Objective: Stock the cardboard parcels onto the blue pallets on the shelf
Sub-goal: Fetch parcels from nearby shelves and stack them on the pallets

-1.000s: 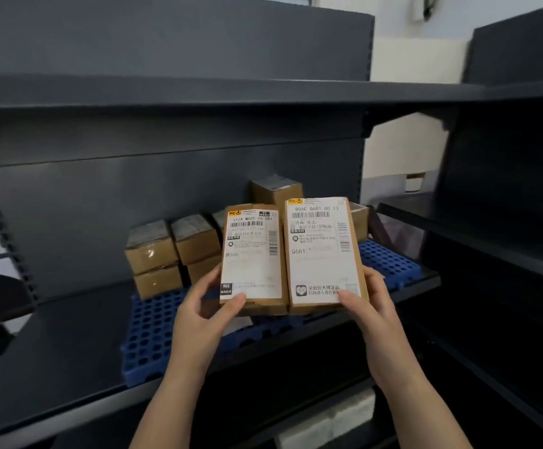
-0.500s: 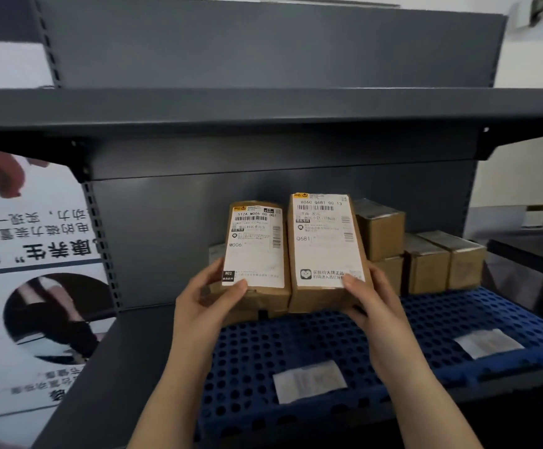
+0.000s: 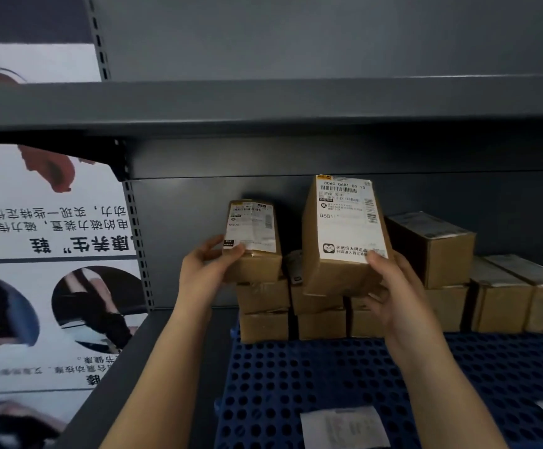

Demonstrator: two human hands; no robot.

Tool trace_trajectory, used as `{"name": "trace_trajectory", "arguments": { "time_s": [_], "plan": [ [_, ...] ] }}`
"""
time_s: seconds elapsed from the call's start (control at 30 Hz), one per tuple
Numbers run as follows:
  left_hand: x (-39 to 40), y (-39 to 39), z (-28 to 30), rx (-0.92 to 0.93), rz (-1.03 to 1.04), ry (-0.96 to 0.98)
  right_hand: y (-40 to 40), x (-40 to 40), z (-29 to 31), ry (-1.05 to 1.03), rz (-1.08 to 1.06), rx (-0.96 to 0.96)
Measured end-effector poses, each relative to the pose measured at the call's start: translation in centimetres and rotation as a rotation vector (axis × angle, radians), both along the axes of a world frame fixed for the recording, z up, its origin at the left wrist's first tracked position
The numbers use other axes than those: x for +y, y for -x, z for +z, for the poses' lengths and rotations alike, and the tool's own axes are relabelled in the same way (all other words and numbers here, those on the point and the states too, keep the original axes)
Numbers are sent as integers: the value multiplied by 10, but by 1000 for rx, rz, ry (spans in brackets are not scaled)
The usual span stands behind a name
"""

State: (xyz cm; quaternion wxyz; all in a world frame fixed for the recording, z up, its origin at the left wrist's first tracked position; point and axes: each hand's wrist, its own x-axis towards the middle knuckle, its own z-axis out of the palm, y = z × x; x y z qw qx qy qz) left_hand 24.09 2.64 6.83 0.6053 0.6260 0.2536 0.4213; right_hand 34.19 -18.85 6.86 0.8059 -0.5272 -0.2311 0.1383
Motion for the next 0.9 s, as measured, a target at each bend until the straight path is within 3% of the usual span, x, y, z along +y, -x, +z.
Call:
{"name": "trace_trajectory", "arguments": {
  "time_s": [0.2, 0.4, 0.9],
  "plan": [
    [8, -24, -2, 150, 83, -16, -17, 14, 0, 7, 17, -11],
    [14, -37, -6, 381, 176, -260, -22, 19, 1, -10, 56, 25],
    [11, -43, -16, 330, 47, -290, -17, 19, 2, 14, -12, 19]
  ]
}}
